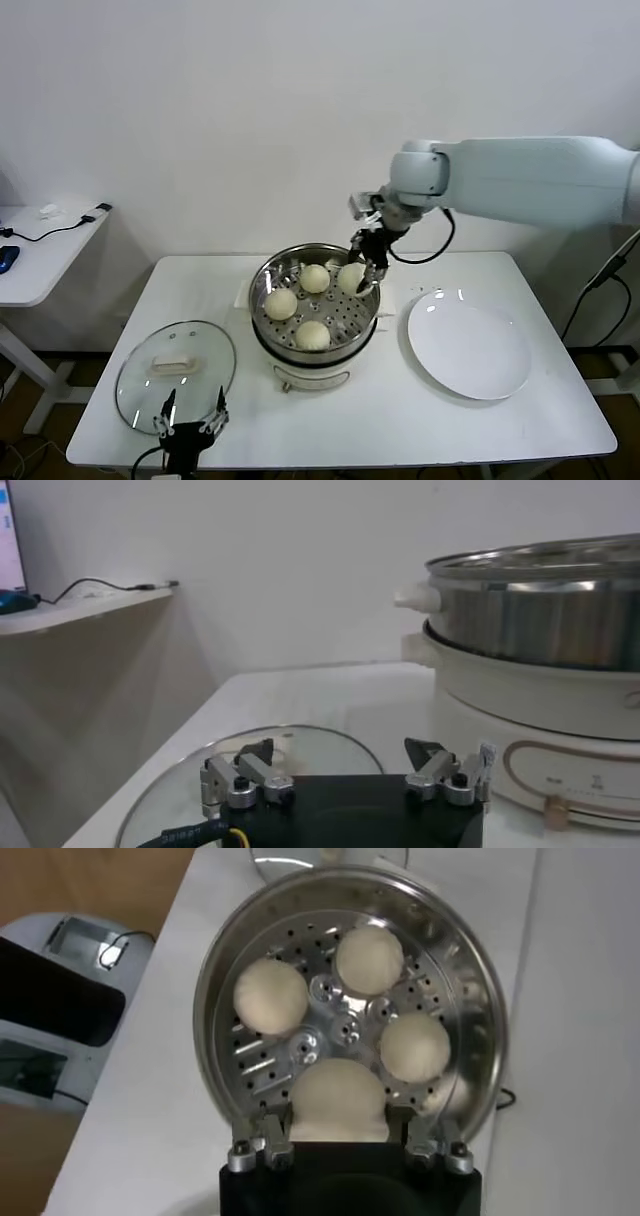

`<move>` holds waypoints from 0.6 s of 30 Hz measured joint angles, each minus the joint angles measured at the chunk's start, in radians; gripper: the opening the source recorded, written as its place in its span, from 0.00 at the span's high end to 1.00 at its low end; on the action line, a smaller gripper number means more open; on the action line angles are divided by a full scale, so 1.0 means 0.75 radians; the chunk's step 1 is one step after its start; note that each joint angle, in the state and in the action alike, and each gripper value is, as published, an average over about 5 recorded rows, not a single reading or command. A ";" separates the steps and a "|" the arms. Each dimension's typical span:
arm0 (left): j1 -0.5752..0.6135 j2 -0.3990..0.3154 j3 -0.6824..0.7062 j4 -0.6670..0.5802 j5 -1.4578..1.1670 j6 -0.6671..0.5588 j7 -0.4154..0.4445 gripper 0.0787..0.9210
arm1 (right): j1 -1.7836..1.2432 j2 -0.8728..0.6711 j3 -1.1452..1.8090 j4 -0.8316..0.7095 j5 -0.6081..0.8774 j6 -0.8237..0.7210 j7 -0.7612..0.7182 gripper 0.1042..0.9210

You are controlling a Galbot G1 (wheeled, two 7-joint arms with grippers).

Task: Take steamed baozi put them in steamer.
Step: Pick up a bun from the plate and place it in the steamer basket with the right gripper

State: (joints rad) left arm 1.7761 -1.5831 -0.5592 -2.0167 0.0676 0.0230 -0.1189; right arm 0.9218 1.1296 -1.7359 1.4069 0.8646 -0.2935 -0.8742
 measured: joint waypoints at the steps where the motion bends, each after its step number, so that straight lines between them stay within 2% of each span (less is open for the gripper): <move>1: 0.000 0.000 -0.001 0.000 0.000 0.000 0.000 0.12 | -0.013 0.012 -0.001 -0.005 -0.001 -0.007 0.011 0.36; 18: -0.013 0.000 0.000 0.013 -0.002 0.006 -0.001 0.12 | -0.219 0.087 0.007 -0.063 -0.086 -0.090 0.145 0.35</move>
State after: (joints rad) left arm 1.7664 -1.5832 -0.5589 -2.0071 0.0662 0.0276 -0.1194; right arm 0.7575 1.1946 -1.7310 1.3599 0.7998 -0.3612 -0.7656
